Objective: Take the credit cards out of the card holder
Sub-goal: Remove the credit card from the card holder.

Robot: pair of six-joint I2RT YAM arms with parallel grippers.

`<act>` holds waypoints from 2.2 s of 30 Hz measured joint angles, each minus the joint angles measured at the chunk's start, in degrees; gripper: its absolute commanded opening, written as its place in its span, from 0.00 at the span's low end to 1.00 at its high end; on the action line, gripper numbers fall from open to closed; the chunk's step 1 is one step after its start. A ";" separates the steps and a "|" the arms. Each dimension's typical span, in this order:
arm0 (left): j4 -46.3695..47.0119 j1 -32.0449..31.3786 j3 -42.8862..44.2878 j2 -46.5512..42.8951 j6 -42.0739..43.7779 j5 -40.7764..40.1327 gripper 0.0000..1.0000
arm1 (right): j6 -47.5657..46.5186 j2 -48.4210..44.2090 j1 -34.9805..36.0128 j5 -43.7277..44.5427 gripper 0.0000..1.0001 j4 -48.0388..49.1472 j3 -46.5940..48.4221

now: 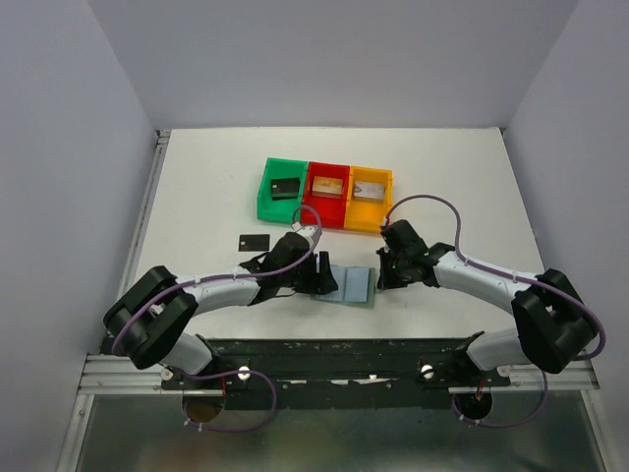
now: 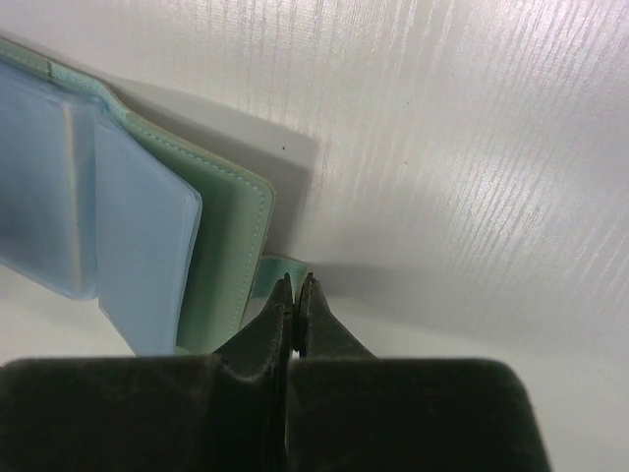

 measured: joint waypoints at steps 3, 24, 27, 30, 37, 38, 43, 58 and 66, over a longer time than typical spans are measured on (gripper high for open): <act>1.16 0.00 0.00 1.03 0.00 1.03 0.71 | 0.00 0.22 -0.02 -0.46 0.00 0.09 0.02; 8.17 -1.14 0.02 2.73 0.85 8.04 0.71 | 0.00 0.63 -0.04 -1.27 0.01 0.42 0.20; 8.87 -1.27 0.13 3.10 1.18 9.07 0.71 | 0.00 0.63 -0.04 -1.29 0.00 0.42 0.20; 9.46 -1.95 0.76 4.13 1.38 10.25 0.71 | 0.00 0.63 -0.04 -1.29 0.01 0.42 0.20; 10.03 -3.02 2.29 4.42 1.60 11.10 0.71 | 0.00 0.59 -0.04 -1.49 0.00 0.70 0.20; 10.01 -3.08 2.29 4.37 1.60 10.97 0.71 | 0.00 0.55 -0.04 -1.49 0.00 0.68 0.20; 10.01 -3.13 2.21 3.78 1.60 10.23 0.71 | 0.02 0.26 -0.04 -1.49 0.01 0.68 0.20; 9.81 -5.60 10.84 10.21 3.19 12.37 0.71 | 1.49 -7.15 -0.04 1.62 0.40 -4.50 0.20; 8.50 -5.68 10.47 9.09 3.63 11.63 0.70 | 1.51 -16.81 -0.04 2.14 0.32 -7.72 0.31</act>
